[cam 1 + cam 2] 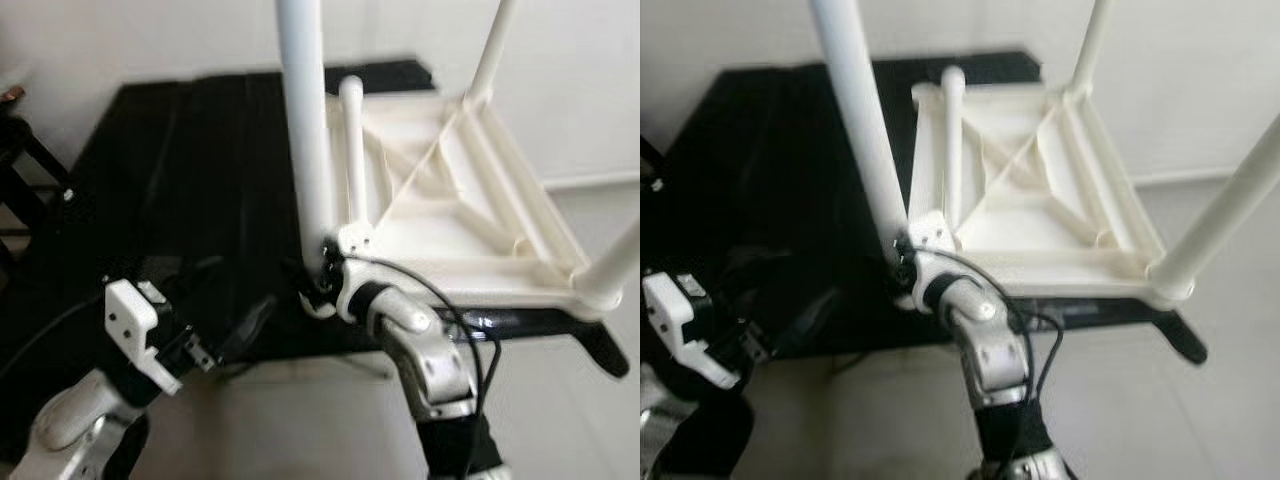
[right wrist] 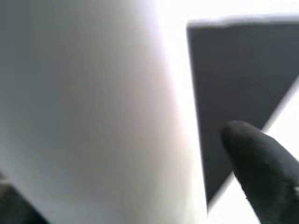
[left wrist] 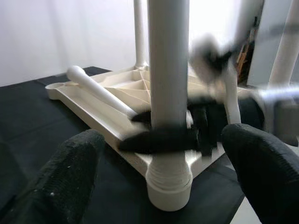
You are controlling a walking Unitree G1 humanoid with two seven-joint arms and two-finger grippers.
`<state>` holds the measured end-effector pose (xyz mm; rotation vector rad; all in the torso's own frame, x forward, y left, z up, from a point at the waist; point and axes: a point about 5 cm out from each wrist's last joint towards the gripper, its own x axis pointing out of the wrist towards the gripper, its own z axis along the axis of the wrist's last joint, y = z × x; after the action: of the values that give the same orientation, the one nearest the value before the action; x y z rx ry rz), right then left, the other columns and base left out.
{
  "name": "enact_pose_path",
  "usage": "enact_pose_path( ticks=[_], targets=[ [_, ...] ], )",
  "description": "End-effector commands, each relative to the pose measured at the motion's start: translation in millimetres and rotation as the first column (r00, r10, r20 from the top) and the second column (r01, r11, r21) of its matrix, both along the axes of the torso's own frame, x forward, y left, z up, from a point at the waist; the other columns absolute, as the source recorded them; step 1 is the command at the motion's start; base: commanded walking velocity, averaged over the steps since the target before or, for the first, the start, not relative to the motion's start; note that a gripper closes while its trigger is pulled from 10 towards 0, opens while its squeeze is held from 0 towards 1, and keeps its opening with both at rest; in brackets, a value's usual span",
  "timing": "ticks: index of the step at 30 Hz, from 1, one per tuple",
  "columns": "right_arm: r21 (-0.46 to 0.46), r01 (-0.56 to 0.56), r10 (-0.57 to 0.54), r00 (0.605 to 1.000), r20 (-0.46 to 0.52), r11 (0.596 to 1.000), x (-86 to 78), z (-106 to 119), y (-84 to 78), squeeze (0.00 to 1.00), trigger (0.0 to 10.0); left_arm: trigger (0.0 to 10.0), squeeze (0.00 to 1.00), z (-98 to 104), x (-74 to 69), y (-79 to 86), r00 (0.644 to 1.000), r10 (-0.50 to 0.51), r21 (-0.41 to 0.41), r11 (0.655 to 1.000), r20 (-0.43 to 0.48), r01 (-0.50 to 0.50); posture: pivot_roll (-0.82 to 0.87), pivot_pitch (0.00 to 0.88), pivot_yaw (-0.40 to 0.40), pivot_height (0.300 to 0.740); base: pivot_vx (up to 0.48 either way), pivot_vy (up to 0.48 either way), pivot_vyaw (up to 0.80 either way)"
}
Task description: Building children table
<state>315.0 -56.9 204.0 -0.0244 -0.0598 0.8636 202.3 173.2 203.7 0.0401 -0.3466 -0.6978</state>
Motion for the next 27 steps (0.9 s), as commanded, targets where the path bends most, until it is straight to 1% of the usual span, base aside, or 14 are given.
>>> enact_pose_path(
  ticks=[1, 2, 3, 5, 6, 7, 10, 13, 16, 18, 19, 20, 21, 27],
  targets=[
    [0.017, -0.157, 0.157, 0.987, 0.024, 0.987, -5.7, 3.7, 4.7, 0.6, 10.0, 10.0, 0.0, -2.4, -1.7, 0.5, 1.0, 0.009, 0.003, 1.0, -0.006, -0.009, 0.02, 0.171, 0.026, 0.74, 0.0, 0.0, 0.0],
    [-0.005, -0.243, 0.243, 0.969, 0.045, 0.97, -7.0, 7.6, 0.7, 0.6, 10.0, 10.0, 0.0, -2.4, -2.0, 0.1, 1.0, 0.008, 0.002, 1.0, -0.007, -0.008, 0.02, 0.172, 0.026, 0.74, 0.0, 0.0, 0.0],
    [-0.054, -0.31, 0.312, 0.948, 0.054, 0.949, -4.7, 10.3, -6.7, 0.0, 10.0, 10.0, 0.0, -2.4, -2.5, 0.3, 1.0, 0.008, 0.003, 1.0, -0.008, -0.008, 0.03, 0.176, 0.027, 0.74, 0.0, 0.0, 0.0],
    [-0.152, -0.393, 0.406, 0.911, 0.067, 0.907, -0.6, 13.8, -18.0, 0.0, 10.0, 10.0, 0.0, -2.5, -3.3, 1.0, 1.0, 0.009, 0.004, 1.0, -0.01, -0.009, 0.03, 0.177, 0.028, 0.74, 0.0, 0.0, 0.0],
    [-0.152, -0.393, 0.406, 0.911, 0.067, 0.907, -0.6, 13.8, -18.0, 0.0, 10.0, 10.0, 0.0, -2.5, -3.3, 1.0, 1.0, 0.009, 0.004, 1.0, -0.01, -0.009, 0.03, 0.177, 0.028, 0.74, 0.0, 0.0, 0.0],
    [-0.18, -0.411, 0.428, 0.901, 0.069, 0.894, 0.6, 14.6, -21.1, 0.0, 10.0, 10.0, 0.0, -2.6, -3.4, 1.2, 1.0, 0.009, 0.004, 1.0, -0.01, -0.009, 0.03, 0.177, 0.028, 0.74, 0.0, 0.0, 0.0],
    [-0.284, -0.468, 0.501, 0.864, 0.055, 0.837, 22.2, 25.2, -35.2, 0.0, 10.0, 10.0, 0.0, -2.3, -5.5, 0.9, 1.0, 0.011, 0.007, 1.0, -0.012, -0.011, 0.04, 0.184, 0.025, 0.74, 0.0, 0.0, 0.0],
    [-0.305, -0.482, 0.52, 0.853, 0.051, 0.821, 27.6, 30.2, -37.9, 0.0, 10.0, 10.0, 0.0, -2.0, -6.3, 0.7, 1.0, 0.012, 0.008, 1.0, -0.012, -0.012, 0.05, 0.188, 0.023, 0.74, 0.0, 0.0, 0.0],
    [-0.298, -0.534, 0.569, 0.822, 0.035, 0.791, 37.4, 44.2, -41.8, 0.0, 10.0, 10.0, 0.0, -1.7, -8.6, 0.9, 1.0, 0.017, 0.009, 1.0, -0.015, -0.017, 0.06, 0.193, 0.021, 0.74, 0.0, 0.0, 0.0],
    [-0.293, -0.556, 0.588, 0.809, 0.025, 0.778, 40.1, 47.5, -43.7, 0.0, 10.0, 10.0, 0.0, -1.8, -9.6, 1.0, 1.0, 0.018, 0.009, 1.0, -0.017, -0.018, 0.06, 0.193, 0.021, 0.74, 0.0, 0.0, 0.0],
    [-0.285, -0.577, 0.606, 0.795, 0.018, 0.765, 40.0, 47.0, -45.0, 0.0, 4.2, 10.0, 0.0, -1.8, -9.9, 1.3, 1.0, 0.02, 0.01, 1.0, -0.017, -0.019, 0.06, 0.197, 0.018, 0.74, 0.0, 0.0, 0.0],
    [-0.28, -0.59, 0.617, 0.787, 0.014, 0.758, 39.8, 46.5, -45.7, 0.0, 4.2, 10.0, 0.0, -1.8, -10.1, 1.5, 1.0, 0.02, 0.01, 1.0, -0.018, -0.02, 0.06, 0.197, 0.018, 0.74, 0.0, 0.0, 0.0],
    [-0.266, -0.603, 0.628, 0.779, 0.008, 0.752, 41.1, 45.5, -46.5, 0.0, 0.0, 10.0, 0.0, -1.7, -10.1, 1.7, 1.0, 0.021, 0.011, 1.0, -0.017, -0.021, 0.05, 0.2, 0.01, 0.74, 0.0, 0.0, 0.0],
    [-0.23, -0.635, 0.651, 0.759, -0.006, 0.737, 42.3, 37.1, -46.4, 0.0, 0.0, 10.0, 0.0, -1.1, -9.3, 2.3, 1.0, 0.024, 0.014, 1.0, -0.015, -0.024, 0.03, 0.196, 0.012, 0.74, 0.0, 0.0, 0.0]
  ],
)
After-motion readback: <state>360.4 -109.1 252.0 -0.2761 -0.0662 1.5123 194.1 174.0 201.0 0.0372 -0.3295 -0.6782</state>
